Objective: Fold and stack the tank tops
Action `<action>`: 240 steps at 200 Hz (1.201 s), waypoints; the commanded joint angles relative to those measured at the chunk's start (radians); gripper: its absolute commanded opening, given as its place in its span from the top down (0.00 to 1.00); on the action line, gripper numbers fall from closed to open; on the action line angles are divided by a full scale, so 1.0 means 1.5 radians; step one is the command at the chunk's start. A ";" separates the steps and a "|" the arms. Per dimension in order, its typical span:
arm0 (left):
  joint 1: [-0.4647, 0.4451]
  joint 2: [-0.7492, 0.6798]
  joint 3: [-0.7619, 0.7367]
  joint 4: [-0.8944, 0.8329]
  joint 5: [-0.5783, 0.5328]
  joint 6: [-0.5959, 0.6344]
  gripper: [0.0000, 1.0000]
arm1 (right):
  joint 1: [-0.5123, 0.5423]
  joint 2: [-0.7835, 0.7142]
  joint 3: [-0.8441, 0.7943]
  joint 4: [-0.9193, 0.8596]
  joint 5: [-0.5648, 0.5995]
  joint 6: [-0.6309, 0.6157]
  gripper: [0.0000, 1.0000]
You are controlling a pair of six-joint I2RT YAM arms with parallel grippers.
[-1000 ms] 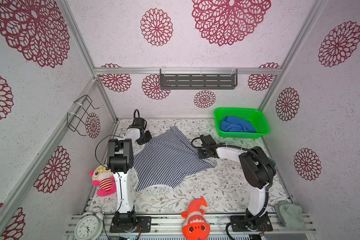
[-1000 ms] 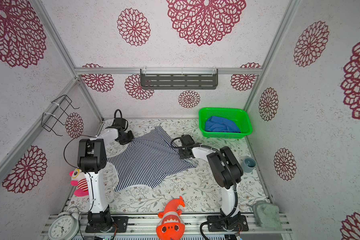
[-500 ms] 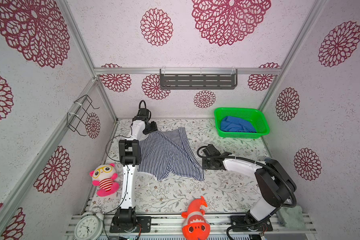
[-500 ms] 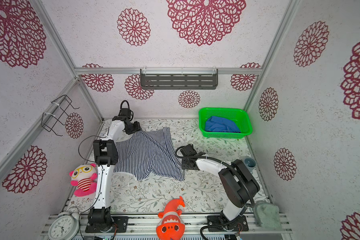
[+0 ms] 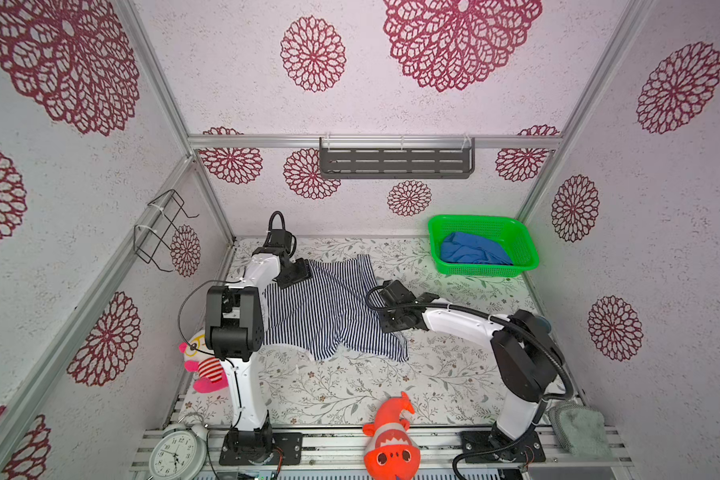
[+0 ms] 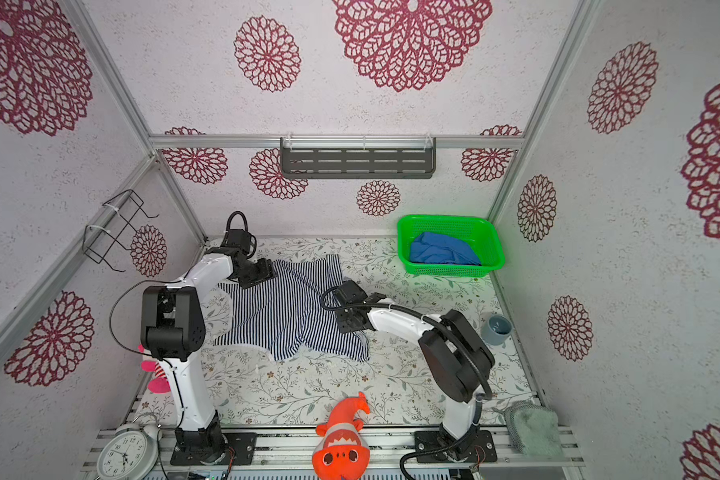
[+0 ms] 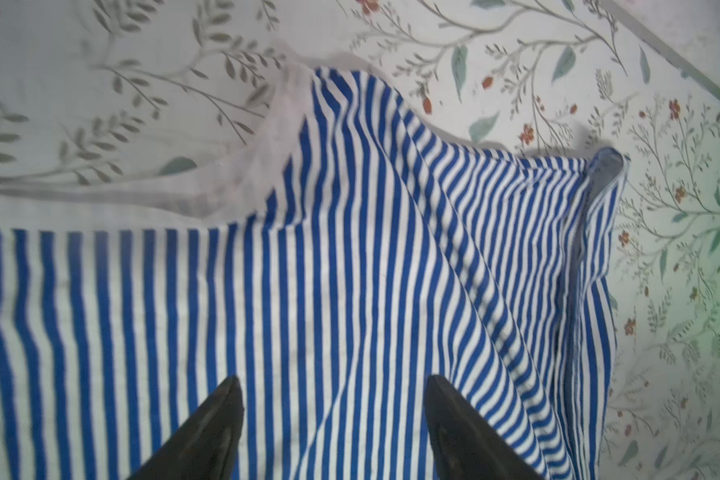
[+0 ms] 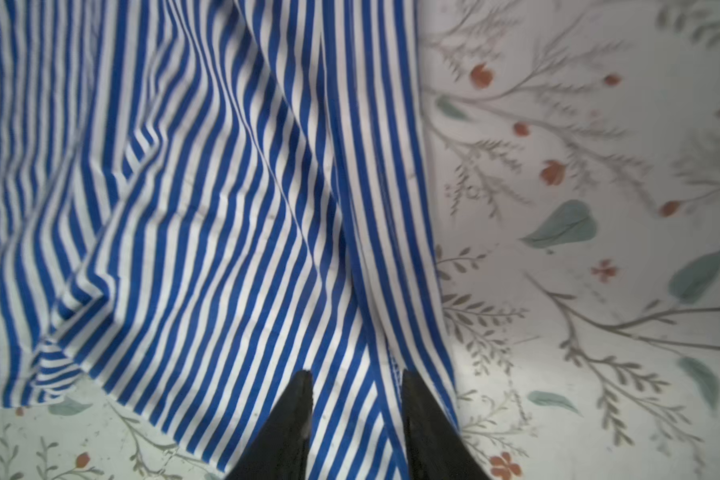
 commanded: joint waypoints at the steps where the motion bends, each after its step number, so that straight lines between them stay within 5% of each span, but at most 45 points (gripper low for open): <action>1: -0.049 -0.009 -0.037 0.015 0.015 -0.019 0.29 | -0.007 0.004 0.009 -0.027 0.012 0.004 0.62; 43: -0.122 -0.049 -0.110 -0.042 -0.019 -0.012 0.30 | -0.018 0.011 -0.021 -0.127 0.199 0.060 0.56; 115: -0.137 -0.115 -0.263 -0.075 -0.010 -0.008 0.31 | -0.130 -0.085 -0.151 -0.087 0.192 0.054 0.56; 162: -0.138 -0.160 -0.263 -0.125 -0.040 0.016 0.31 | -0.154 -0.140 -0.102 -0.099 0.192 -0.015 0.54; 191: -0.138 -0.174 -0.218 -0.129 -0.026 0.021 0.31 | -0.141 -0.126 -0.037 -0.048 0.180 -0.079 0.36; 240: -0.137 -0.121 -0.155 -0.072 0.000 0.004 0.32 | -0.107 0.075 0.193 -0.008 0.187 -0.169 0.02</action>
